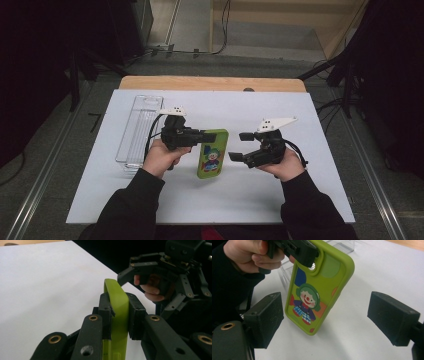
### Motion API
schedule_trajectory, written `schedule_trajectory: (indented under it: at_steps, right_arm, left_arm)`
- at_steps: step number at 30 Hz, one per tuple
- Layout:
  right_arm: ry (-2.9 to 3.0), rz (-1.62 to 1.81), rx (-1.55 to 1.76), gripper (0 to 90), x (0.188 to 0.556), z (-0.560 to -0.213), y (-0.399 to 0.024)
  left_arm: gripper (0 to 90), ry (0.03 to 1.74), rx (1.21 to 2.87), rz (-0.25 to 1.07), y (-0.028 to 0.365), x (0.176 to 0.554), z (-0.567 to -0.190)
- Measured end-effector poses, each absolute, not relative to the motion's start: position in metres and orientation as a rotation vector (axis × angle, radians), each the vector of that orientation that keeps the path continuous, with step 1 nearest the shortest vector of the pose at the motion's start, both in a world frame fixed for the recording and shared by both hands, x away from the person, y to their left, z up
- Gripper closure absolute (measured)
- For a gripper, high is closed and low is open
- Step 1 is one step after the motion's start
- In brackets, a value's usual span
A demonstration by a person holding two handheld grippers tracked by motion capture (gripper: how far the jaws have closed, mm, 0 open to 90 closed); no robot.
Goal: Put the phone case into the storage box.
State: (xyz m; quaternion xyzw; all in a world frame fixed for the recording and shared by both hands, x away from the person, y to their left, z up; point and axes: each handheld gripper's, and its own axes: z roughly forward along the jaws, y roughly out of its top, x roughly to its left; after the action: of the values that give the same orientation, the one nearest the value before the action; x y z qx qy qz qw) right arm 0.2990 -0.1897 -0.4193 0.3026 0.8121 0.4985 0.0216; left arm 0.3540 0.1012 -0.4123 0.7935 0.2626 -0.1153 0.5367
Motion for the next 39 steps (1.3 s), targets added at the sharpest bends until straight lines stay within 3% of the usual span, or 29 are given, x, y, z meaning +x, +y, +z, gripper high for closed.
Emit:
schedule_trajectory:
  at_steps: [18, 39]
  right_arm:
    - [2.619, 1.602, 0.869, 13.1, 0.32, -0.416, -0.186]
    - [2.709, 1.623, 0.746, 31.6, 0.328, -0.421, -0.177]
  left_arm:
    - [77.9, 0.499, 1.914, -0.312, 0.1, 0.348, -0.409]
    - [77.9, 0.407, 1.942, -0.344, 0.096, 0.343, -0.41]
